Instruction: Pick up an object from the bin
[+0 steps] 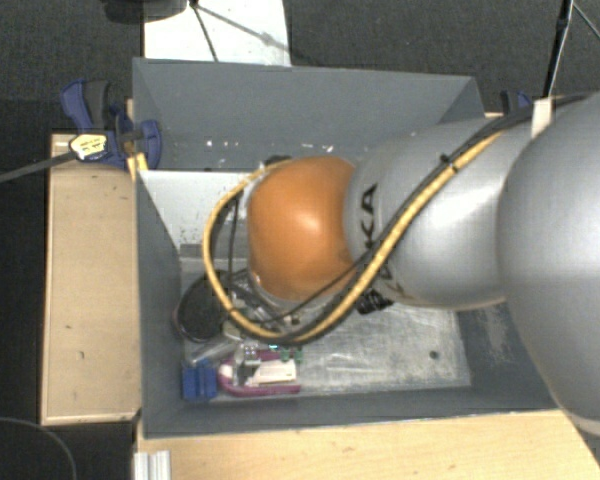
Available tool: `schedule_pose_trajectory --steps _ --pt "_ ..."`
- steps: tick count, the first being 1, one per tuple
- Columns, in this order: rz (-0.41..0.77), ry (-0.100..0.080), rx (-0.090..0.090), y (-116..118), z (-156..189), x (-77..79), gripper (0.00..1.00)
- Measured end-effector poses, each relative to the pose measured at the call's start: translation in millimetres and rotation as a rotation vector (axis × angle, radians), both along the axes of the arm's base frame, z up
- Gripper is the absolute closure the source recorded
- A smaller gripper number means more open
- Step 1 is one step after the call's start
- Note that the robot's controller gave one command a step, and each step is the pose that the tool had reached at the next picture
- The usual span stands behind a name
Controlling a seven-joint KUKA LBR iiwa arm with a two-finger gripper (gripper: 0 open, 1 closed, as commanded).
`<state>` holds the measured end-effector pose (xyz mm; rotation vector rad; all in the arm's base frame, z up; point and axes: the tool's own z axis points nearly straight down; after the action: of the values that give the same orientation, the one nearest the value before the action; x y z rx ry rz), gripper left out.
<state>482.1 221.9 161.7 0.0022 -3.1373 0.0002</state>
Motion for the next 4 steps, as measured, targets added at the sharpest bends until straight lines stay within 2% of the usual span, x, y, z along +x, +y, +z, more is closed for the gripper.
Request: schedule_pose_trajectory --steps 1,2,3,4 --pt "0.272 -0.011 0.001 3.5 -88.9 2.5 0.0" --pt "0.398 -0.01 0.004 23.9 -60.4 -5.1 0.0" --pt "0.245 -0.003 0.001 -2.2 -61.4 -1.3 0.0" --pt "0.35 -0.006 -0.001 30.1 -90.5 8.7 0.0"
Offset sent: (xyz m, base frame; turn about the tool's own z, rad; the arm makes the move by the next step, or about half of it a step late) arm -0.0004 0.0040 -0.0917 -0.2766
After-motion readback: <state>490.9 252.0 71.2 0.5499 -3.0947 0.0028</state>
